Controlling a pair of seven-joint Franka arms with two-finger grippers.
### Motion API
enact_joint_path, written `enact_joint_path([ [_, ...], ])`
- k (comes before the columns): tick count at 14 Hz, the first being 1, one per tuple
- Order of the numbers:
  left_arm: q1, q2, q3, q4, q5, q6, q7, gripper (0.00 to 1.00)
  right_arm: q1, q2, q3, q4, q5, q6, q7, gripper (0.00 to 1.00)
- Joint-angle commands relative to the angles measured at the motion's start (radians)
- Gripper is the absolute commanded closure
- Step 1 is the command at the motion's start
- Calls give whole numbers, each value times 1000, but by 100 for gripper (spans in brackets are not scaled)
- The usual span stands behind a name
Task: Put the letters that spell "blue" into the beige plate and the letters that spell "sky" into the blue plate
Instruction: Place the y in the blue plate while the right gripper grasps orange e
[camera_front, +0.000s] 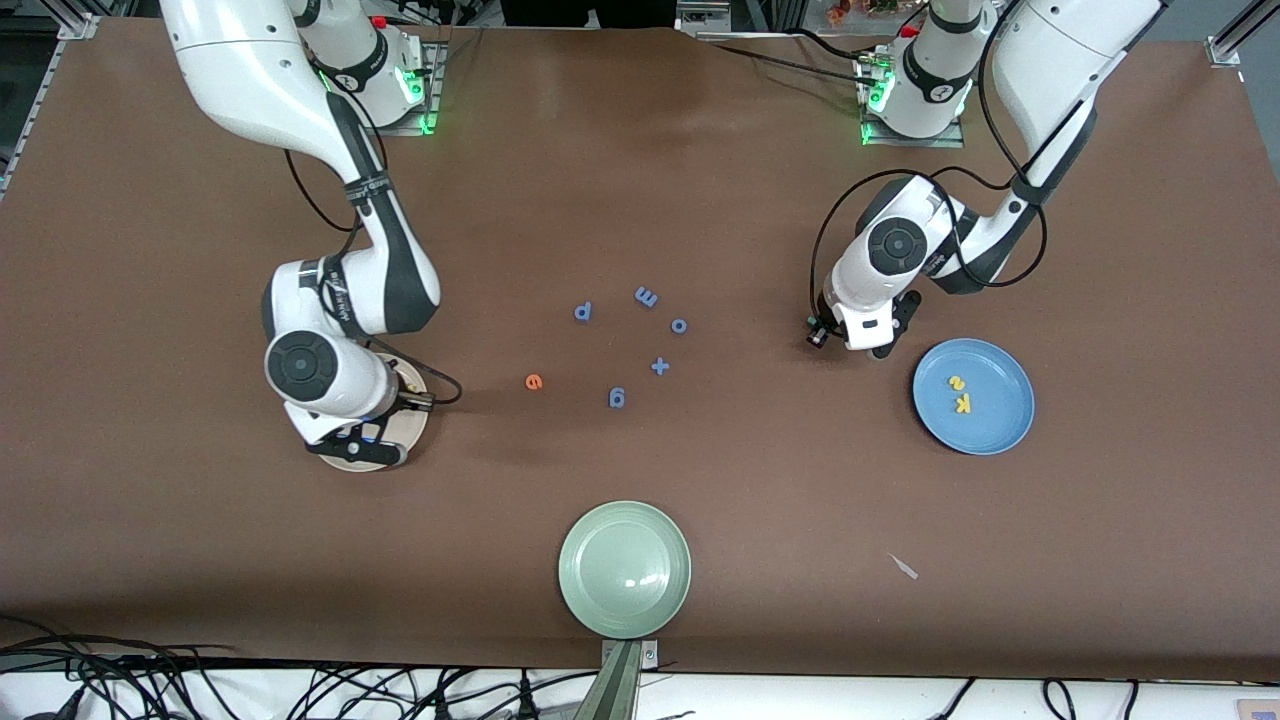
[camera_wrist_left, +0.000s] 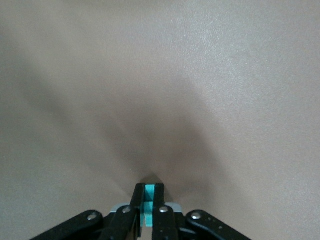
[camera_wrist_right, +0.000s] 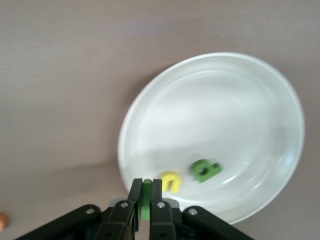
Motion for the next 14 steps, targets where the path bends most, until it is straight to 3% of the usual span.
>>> enact_joint_path([
  [1,1,-11,2,4,32,-5,-6,100,-12,3,-1,-4,1,-11,-35,60],
  [2,12,-27,0,16,32,-20,17,100,-12,1,-1,-3,2,-14,-28,39],
  [4,53,-51,0,88,26,-141,64,100,-6,-2,4,5,27,-18,-20,37],
  [7,182,-56,0,190,16,-261,265,100,23,-2,22,23,152,-18,90,37],
  [10,320,-47,0,245,16,-269,466,100,124,10,35,28,157,1,314,35],
  [14,411,5,4,254,23,-257,594,100,214,52,36,25,165,132,497,27],
])
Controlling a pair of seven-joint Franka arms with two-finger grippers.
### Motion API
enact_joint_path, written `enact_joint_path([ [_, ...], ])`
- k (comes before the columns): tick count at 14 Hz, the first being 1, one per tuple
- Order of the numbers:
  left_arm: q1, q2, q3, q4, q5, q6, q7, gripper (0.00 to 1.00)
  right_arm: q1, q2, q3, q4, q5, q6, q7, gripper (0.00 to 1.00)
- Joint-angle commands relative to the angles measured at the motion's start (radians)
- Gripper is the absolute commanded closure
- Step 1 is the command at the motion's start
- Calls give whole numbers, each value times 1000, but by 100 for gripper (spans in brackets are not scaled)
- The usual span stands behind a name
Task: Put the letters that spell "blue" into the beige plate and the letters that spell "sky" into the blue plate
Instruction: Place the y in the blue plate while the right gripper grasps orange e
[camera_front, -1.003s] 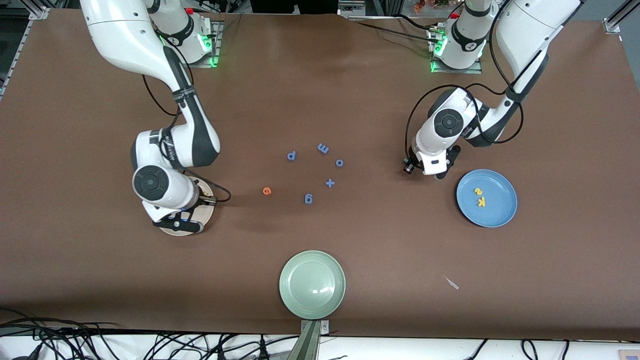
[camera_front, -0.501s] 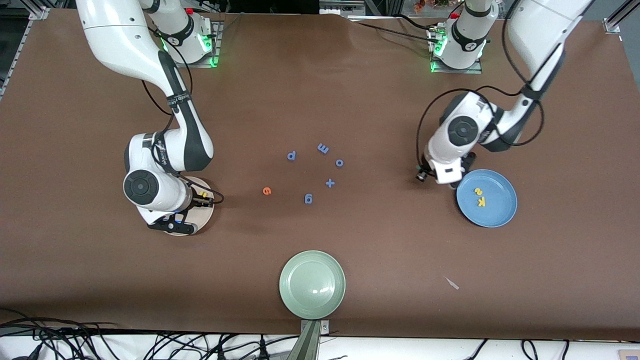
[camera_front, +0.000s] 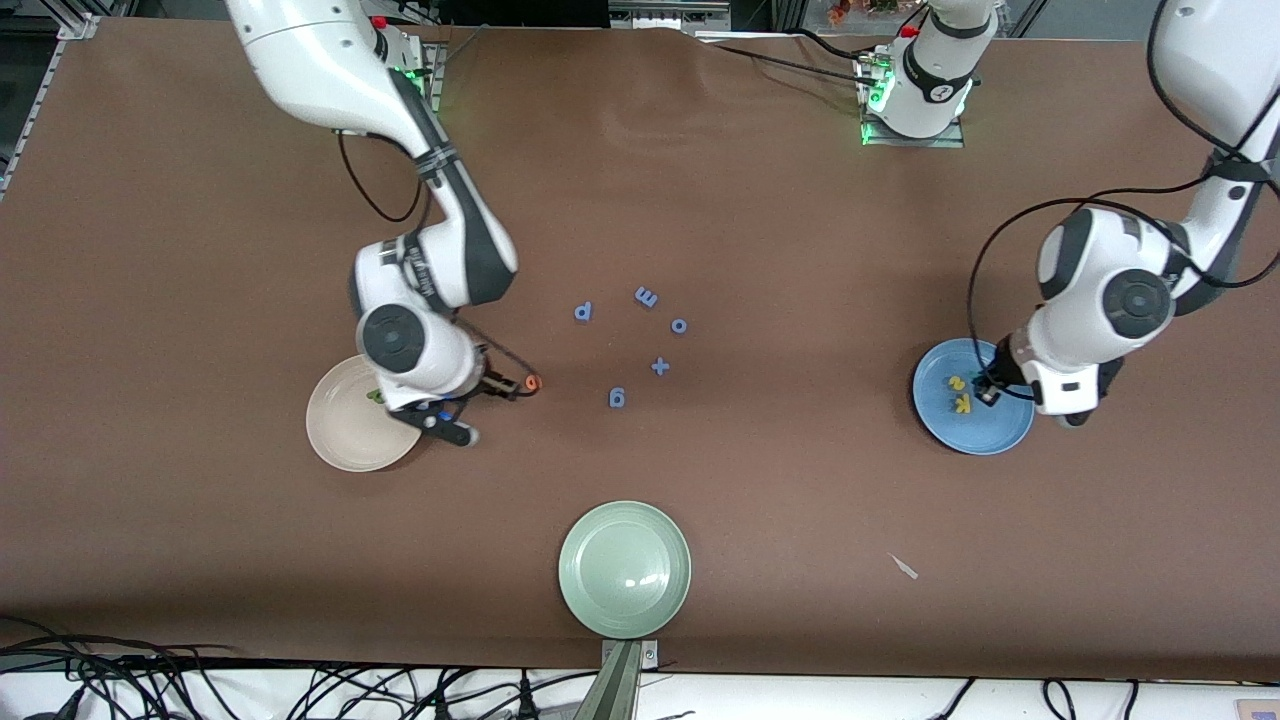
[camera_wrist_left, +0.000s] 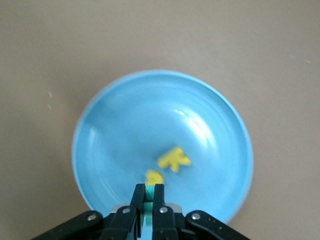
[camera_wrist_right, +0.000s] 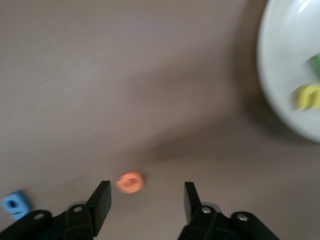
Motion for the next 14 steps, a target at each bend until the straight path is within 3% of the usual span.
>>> enact_joint_path([
  [1,20,42,-11,17,28,-6,38,100,41,41,-8,5,22,67,69,24],
  [4,36,53,-8,16,31,-6,53,97,63,60,-8,-17,19,111,83,22],
  [5,38,53,-8,16,31,-6,70,70,70,63,-8,-34,19,127,83,22],
  [6,50,53,-8,17,31,-6,102,51,78,63,-9,-49,19,133,83,22],
  [9,66,50,-8,20,20,-6,114,31,77,58,-14,-71,12,138,67,22],
  [11,67,41,-11,49,18,-15,110,29,75,60,-12,-75,12,156,67,24],
  [14,53,16,-25,78,24,-21,93,25,69,61,-14,-78,7,159,55,35],
])
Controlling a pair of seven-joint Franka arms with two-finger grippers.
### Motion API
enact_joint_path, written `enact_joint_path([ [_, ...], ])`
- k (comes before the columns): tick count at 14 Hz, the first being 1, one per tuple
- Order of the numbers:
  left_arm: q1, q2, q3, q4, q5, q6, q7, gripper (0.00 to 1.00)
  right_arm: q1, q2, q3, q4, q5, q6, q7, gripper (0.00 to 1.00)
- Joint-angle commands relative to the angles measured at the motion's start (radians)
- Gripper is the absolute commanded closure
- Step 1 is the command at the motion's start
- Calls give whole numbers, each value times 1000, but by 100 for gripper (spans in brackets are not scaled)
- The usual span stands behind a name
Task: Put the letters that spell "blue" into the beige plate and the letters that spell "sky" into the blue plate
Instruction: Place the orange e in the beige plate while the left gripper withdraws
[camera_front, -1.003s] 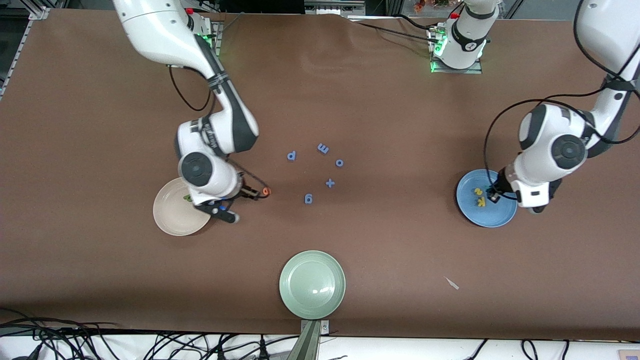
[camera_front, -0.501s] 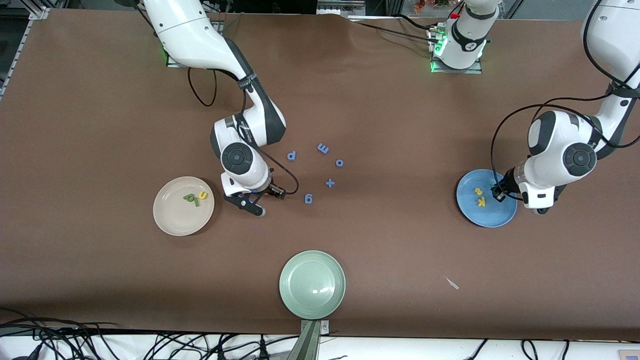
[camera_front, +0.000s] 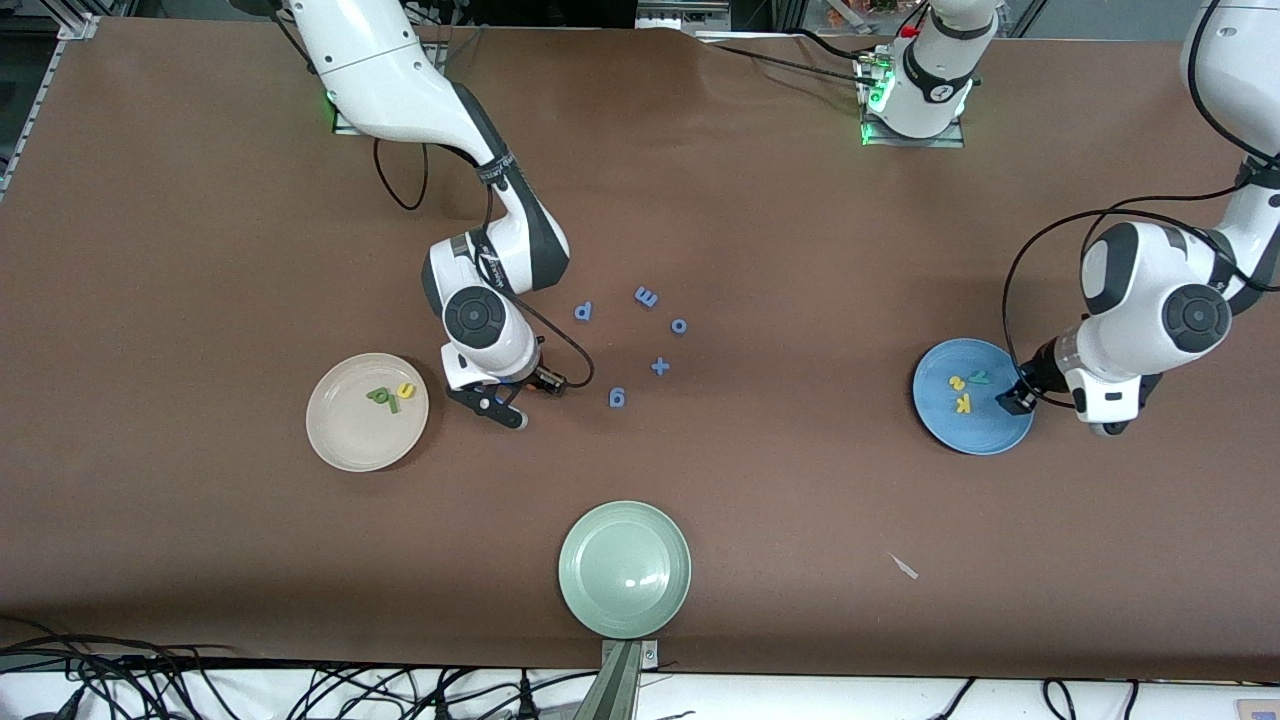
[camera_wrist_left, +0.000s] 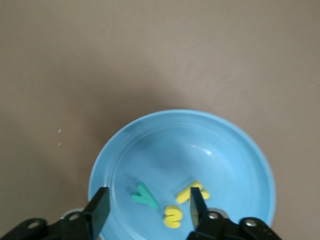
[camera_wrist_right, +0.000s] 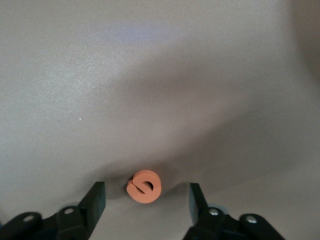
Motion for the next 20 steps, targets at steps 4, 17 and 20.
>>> enact_joint_path([
  [4,-7,-61,-41,153,21,-175,35,7,-2,-14,-10,-30,10,14,-71,59],
  [17,-597,-325,597,369,-371,-611,683,0,-71,-75,-317,50,5,-337,-775,69],
  [20,-631,-407,605,347,-376,-680,761,0,-73,-80,-340,30,7,-331,-809,44],
])
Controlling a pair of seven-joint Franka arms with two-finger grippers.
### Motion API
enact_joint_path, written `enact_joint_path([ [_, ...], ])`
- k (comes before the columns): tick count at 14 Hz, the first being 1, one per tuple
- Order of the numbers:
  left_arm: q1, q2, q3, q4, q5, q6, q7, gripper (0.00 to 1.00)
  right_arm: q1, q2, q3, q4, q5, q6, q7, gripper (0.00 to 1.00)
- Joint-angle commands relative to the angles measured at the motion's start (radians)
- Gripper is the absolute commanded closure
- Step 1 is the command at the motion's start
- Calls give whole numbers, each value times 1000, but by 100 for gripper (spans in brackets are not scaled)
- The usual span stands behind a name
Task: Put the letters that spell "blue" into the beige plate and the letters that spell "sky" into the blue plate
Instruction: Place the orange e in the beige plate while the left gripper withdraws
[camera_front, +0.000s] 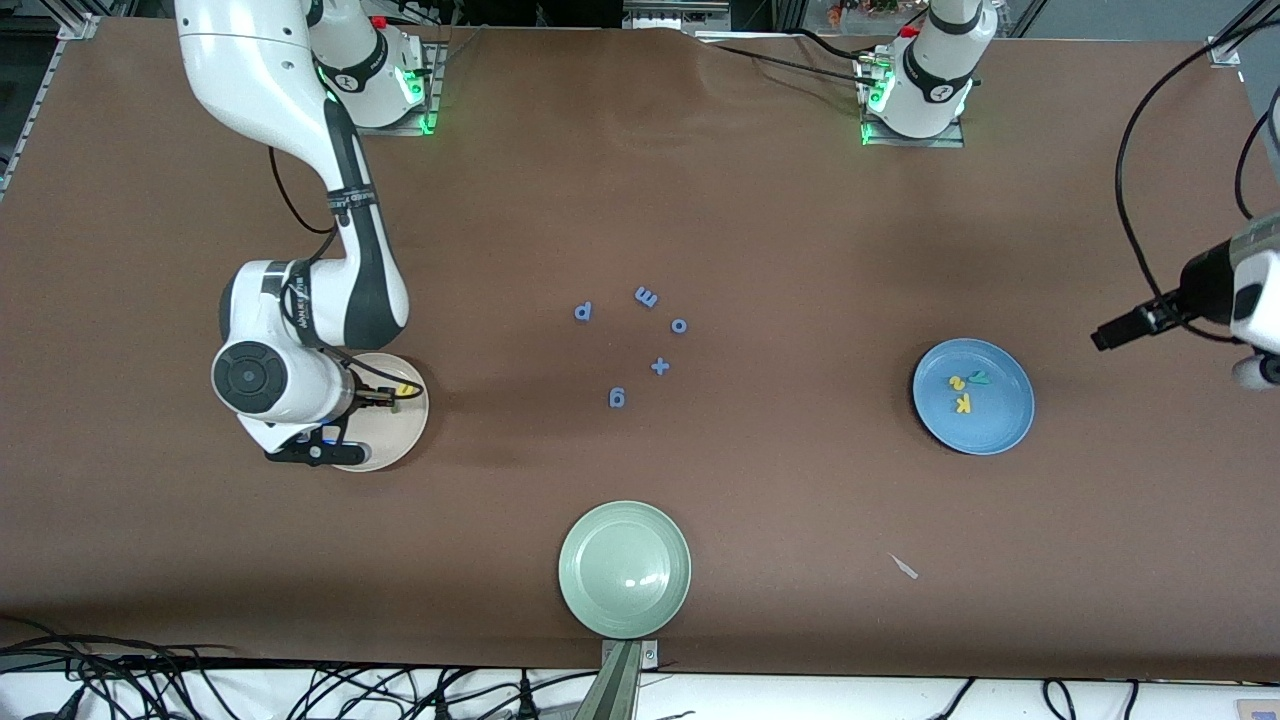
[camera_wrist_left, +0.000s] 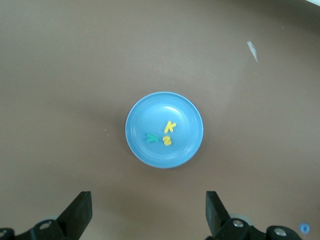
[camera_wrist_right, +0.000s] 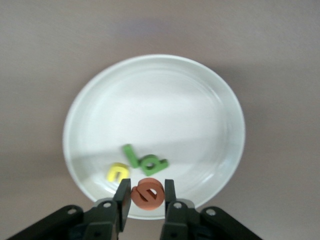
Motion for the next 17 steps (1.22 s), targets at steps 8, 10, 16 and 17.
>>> enact_joint_path([
  [8,-37,-131,2,-38,-49,-120,216,0,15,-19,-49,194,17,-147,-34,0],
  [10,-38,-131,2,-29,-49,-123,216,0,15,-51,-51,245,17,-187,-35,0],
  [16,-44,-123,2,-22,-30,-116,220,0,31,-192,-105,283,-58,-376,-109,0],
  [17,-46,-123,-7,-22,-29,-105,220,0,41,-209,-105,285,-118,-400,-138,0],
])
